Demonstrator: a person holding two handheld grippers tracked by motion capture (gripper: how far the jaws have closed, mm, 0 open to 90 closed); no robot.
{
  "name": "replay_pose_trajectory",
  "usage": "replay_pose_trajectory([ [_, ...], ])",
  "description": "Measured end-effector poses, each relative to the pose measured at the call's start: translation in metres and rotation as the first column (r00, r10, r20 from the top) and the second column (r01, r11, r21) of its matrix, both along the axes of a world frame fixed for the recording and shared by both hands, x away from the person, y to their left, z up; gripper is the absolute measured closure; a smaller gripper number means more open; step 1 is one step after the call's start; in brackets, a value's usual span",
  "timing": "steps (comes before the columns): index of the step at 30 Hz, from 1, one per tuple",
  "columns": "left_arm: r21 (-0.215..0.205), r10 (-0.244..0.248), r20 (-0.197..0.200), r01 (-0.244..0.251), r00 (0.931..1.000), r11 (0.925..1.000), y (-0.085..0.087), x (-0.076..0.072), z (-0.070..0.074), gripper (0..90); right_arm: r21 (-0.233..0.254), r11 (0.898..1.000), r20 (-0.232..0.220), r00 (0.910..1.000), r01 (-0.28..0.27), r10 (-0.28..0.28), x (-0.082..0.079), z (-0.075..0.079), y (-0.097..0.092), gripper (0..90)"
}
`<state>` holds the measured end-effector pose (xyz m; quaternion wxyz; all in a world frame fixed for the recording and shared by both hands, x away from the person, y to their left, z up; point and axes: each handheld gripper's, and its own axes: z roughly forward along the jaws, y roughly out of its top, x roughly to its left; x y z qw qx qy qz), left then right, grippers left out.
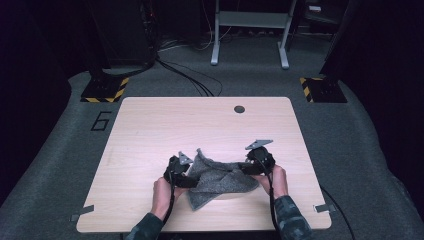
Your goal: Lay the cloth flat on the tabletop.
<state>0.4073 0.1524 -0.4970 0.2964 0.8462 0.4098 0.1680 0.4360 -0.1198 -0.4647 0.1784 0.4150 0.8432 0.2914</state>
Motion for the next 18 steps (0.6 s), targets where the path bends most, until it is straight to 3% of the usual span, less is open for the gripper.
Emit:
replay_pose_trajectory([
  [4, 0.062, -0.012, -0.013, 0.013, 0.9998, 0.998, -0.012, 0.002, -0.009, 28.2, -0.031, 0.998, -0.01, 0.9988, 0.049, -0.049, 0.005, -0.012, 0.01, 29.9],
  [9, 0.052, 0.006, -0.012, -0.005, 0.9999, 0.9987, -0.003, -0.003, -0.012, 28.1, 0.05, 0.996, 0.025, 0.9969, 0.074, -0.075, -0.011, -0.007, -0.006, 27.9],
  [13, 0.055, 0.022, -0.013, -0.021, 0.9997, 0.9983, 0.005, -0.01, -0.012, 28.3, 0.1, 0.992, 0.01, 0.9973, 0.072, -0.073, -0.026, -0.004, -0.018, 30.1],
  [16, 0.049, 0.035, -0.019, -0.034, 0.9992, 0.9982, 0.012, -0.017, -0.012, 28.3, 0.086, 0.994, -0.003, 0.9981, 0.061, -0.061, -0.031, -0.009, -0.017, 31.7],
  [18, 0.045, 0.036, -0.026, -0.035, 0.999, 0.9984, 0.017, -0.022, -0.012, 28.3, 0.057, 0.997, -0.026, 0.9983, 0.053, -0.052, -0.038, -0.02, -0.017, 35.3],
])
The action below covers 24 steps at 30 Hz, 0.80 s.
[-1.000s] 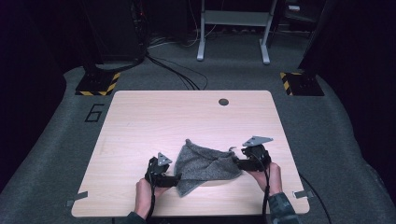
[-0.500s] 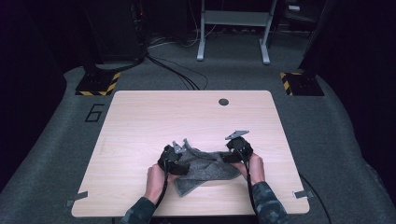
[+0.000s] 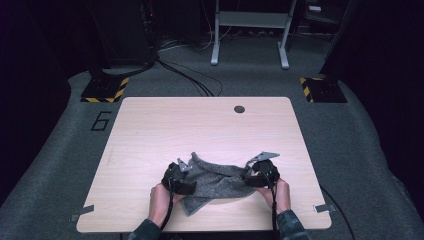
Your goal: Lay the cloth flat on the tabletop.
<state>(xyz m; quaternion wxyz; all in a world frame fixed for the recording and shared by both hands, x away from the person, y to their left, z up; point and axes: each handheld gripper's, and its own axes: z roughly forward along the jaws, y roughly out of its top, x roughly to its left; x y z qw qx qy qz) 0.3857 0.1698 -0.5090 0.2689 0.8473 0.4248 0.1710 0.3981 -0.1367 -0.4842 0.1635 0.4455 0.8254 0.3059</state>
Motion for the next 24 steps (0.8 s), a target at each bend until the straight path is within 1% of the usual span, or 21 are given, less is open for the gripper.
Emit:
replay_pose_trajectory([
  [2, 0.006, 0.003, -0.005, -0.003, 1.0, 1.0, 0.004, -0.003, 0.001, 28.3, -0.002, 1.0, -0.007, 1.0, 0.006, -0.006, -0.001, -0.003, 0.0, 35.3],
  [3, 0.01, 0.003, -0.005, -0.003, 1.0, 0.9999, 0.005, -0.005, 0.002, 28.3, -0.004, 1.0, -0.021, 0.9998, 0.001, -0.001, -0.003, -0.005, -0.001, 36.1],
  [4, 0.008, 0.002, -0.001, -0.002, 1.0, 1.0, 0.007, -0.006, 0.003, 28.3, 0.008, 1.0, -0.035, 0.9994, -0.007, 0.007, -0.005, -0.009, -0.002, 37.0],
  [6, -0.009, 0.004, 0.009, -0.004, 1.0, 1.0, 0.009, -0.006, 0.008, 28.2, 0.012, 1.0, -0.037, 0.9992, -0.011, 0.012, -0.005, -0.009, -0.002, 38.1],
  [7, -0.027, 0.011, 0.007, -0.01, 0.9999, 0.9996, 0.009, -0.005, 0.011, 28.2, 0.012, 1.0, -0.037, 0.9992, -0.011, 0.012, -0.005, -0.009, -0.002, 38.1],
  [8, -0.041, 0.012, 0.014, -0.011, 0.9998, 0.9991, 0.009, -0.003, 0.013, 28.1, 0.016, 1.0, -0.031, 0.9995, -0.011, 0.011, -0.005, -0.008, -0.002, 38.4],
  [11, -0.064, 0.025, 0.027, -0.023, 0.9993, 0.9977, 0.008, 0.008, 0.018, 27.9, 0.029, 1.0, -0.006, 1.0, -0.007, 0.007, -0.001, -0.003, -0.001, 40.4],
  [12, -0.068, 0.03, 0.024, -0.029, 0.9992, 0.9973, 0.007, 0.012, 0.018, 27.9, 0.025, 1.0, -0.002, 0.9999, -0.011, 0.011, 0.001, -0.003, -0.001, 40.9],
  [13, -0.071, 0.036, 0.02, -0.035, 0.9991, 0.9969, 0.006, 0.018, 0.016, 28.0, 0.028, 1.0, -0.008, 0.9999, -0.014, 0.014, 0.003, -0.003, 0.001, 41.6],
  [14, -0.063, 0.045, 0.017, -0.044, 0.9988, 0.997, 0.005, 0.021, 0.014, 27.9, 0.024, 0.999, -0.013, 0.9996, -0.026, 0.027, 0.006, -0.005, 0.002, 42.7],
  [15, -0.061, 0.048, 0.009, -0.048, 0.9988, 0.997, 0.004, 0.025, 0.01, 27.9, 0.022, 0.999, -0.018, 0.9993, -0.032, 0.032, 0.007, -0.007, 0.003, 43.4],
  [16, -0.058, 0.048, -0.008, -0.048, 0.9988, 0.9972, 0.004, 0.027, 0.008, 27.9, 0.014, 0.999, -0.03, 0.9989, -0.035, 0.036, 0.009, -0.009, 0.004, 44.8],
  [19, -0.041, 0.05, -0.021, -0.051, 0.9985, 0.9979, 0.002, 0.027, 0.0, 27.9, 0.002, 0.999, -0.043, 0.9979, -0.049, 0.049, 0.011, -0.014, 0.006, 48.0],
  [22, -0.045, 0.045, -0.021, -0.046, 0.9988, 0.9979, 0.005, 0.021, -0.002, 28.3, 0.004, 0.998, -0.055, 0.9969, -0.057, 0.057, 0.008, -0.016, 0.004, 50.1],
  [23, -0.045, 0.045, -0.018, -0.046, 0.9988, 0.9979, 0.006, 0.02, -0.002, 28.2, 0.002, 0.999, -0.06, 0.9969, -0.051, 0.051, 0.007, -0.017, 0.004, 50.3],
  [24, -0.047, 0.039, -0.022, -0.04, 0.999, 0.9981, 0.007, 0.018, -0.001, 28.3, 0.001, 0.998, -0.06, 0.9965, -0.059, 0.059, 0.006, -0.017, 0.003, 50.3],
])
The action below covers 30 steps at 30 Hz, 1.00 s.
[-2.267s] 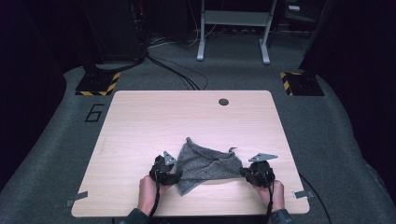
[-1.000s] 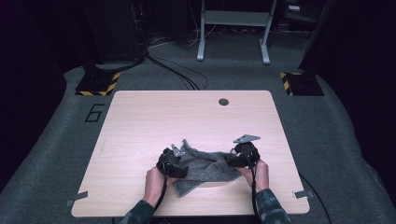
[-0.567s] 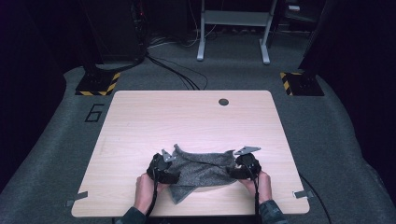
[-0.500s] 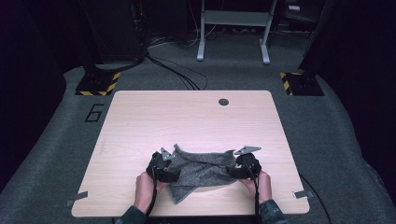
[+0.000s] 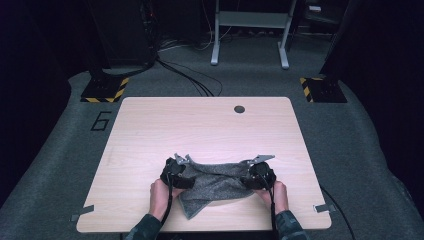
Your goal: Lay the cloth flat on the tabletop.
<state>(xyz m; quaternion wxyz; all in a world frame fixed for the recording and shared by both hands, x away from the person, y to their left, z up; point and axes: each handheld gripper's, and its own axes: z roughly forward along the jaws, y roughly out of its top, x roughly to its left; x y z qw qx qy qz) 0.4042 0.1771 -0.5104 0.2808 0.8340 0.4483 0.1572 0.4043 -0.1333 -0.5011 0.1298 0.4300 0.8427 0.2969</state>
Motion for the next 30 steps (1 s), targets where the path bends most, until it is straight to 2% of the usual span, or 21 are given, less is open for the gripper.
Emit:
replay_pose_trajectory([
  [1, 0.0, -0.003, 0.005, 0.003, 1.0, 1.0, 0.002, -0.001, 0.0, 28.1, 0.004, 1.0, -0.007, 1.0, -0.003, 0.003, -0.001, 0.0, -0.001, 49.6],
  [3, -0.032, 0.001, -0.001, -0.001, 1.0, 0.9995, 0.009, -0.001, 0.003, 27.6, 0.017, 1.0, 0.0, 1.0, -0.007, 0.007, -0.002, 0.004, -0.005, 48.5],
  [5, -0.06, 0.015, 0.004, -0.015, 0.9999, 0.9981, 0.018, 0.004, 0.009, 26.9, 0.05, 0.999, 0.017, 0.9998, 0.012, -0.012, -0.001, 0.01, -0.012, 47.5],
  [10, -0.072, 0.037, 0.014, -0.035, 0.9992, 0.9968, 0.027, 0.023, 0.021, 26.7, 0.079, 0.995, 0.054, 0.9961, 0.065, -0.069, 0.017, 0.03, -0.029, 47.6],
  [13, -0.073, 0.03, 0.011, -0.029, 0.9995, 0.9969, 0.024, 0.039, 0.023, 26.9, 0.083, 0.993, 0.041, 0.9958, 0.078, -0.081, 0.031, 0.034, -0.029, 47.3],
  [14, -0.082, 0.026, 0.014, -0.025, 0.9996, 0.9963, 0.023, 0.042, 0.022, 27.2, 0.064, 0.995, 0.038, 0.9962, 0.076, -0.078, 0.037, 0.032, -0.026, 47.1],
  [18, -0.073, 0.023, -0.001, -0.023, 0.9997, 0.9971, 0.018, 0.057, 0.016, 28.5, 0.007, 0.998, 0.006, 0.9984, 0.056, -0.056, 0.053, 0.02, -0.013, 46.7],
  [22, -0.061, 0.016, -0.024, -0.017, 0.9996, 0.998, 0.015, 0.066, 0.007, 31.6, -0.017, 0.998, -0.032, 0.9972, 0.067, -0.068, 0.064, 0.006, -0.003, 48.4],
  [24, -0.063, 0.023, -0.031, -0.025, 0.9993, 0.9977, 0.013, 0.067, 0.003, 33.2, -0.028, 0.997, -0.033, 0.997, 0.069, -0.07, 0.065, 0.005, -0.003, 49.2],
  [26, -0.061, 0.027, -0.016, -0.028, 0.9995, 0.9978, 0.011, 0.067, 0.002, 37.9, -0.032, 0.997, -0.035, 0.9967, 0.072, -0.073, 0.066, 0.003, -0.002, 51.6],
  [30, -0.04, 0.008, -0.011, -0.008, 0.9999, 0.9992, 0.008, 0.065, 0.003, 47.7, -0.041, 0.996, -0.035, 0.9964, 0.077, -0.078, 0.066, 0.001, -0.001, 55.1],
])
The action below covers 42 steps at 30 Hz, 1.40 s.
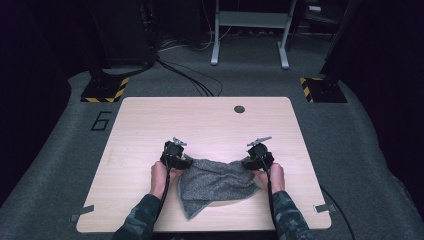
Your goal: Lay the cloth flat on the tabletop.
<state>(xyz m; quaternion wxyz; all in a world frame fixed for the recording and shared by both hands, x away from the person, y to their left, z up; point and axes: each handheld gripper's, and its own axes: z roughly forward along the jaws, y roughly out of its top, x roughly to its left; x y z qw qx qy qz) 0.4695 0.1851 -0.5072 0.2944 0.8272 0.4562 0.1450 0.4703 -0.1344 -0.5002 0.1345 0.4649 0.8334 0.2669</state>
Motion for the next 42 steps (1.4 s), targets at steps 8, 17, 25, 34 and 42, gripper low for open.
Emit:
replay_pose_trajectory([
  [8, 0.018, -0.036, 0.019, 0.035, 0.9992, 0.9992, -0.006, -0.005, 0.0, 67.9, -0.003, 1.0, 0.013, 0.9999, 0.01, -0.01, 0.0, -0.002, 0.0, 64.1],
  [17, 0.008, -0.051, 0.026, 0.051, 0.9984, 0.9987, -0.009, -0.006, 0.0, 84.3, 0.039, 0.999, 0.008, 0.9999, 0.015, -0.015, -0.002, -0.004, -0.004, 85.5],
  [25, -0.045, -0.047, 0.041, 0.049, 0.9981, 0.9978, 0.0, -0.014, 0.009, 85.8, 0.09, 0.996, 0.066, 0.9973, 0.025, -0.031, -0.016, 0.011, -0.012, 87.7],
  [34, -0.112, -0.052, 0.074, 0.06, 0.9959, 0.9919, 0.01, -0.038, 0.029, 86.1, 0.147, 0.989, 0.115, 0.9931, 0.007, -0.024, -0.039, 0.035, -0.022, 87.9],
  [42, -0.14, -0.057, 0.077, 0.067, 0.9954, 0.9878, 0.018, -0.054, 0.036, 86.4, 0.171, 0.985, 0.126, 0.9919, -0.004, -0.018, -0.059, 0.047, -0.023, 88.1],
])
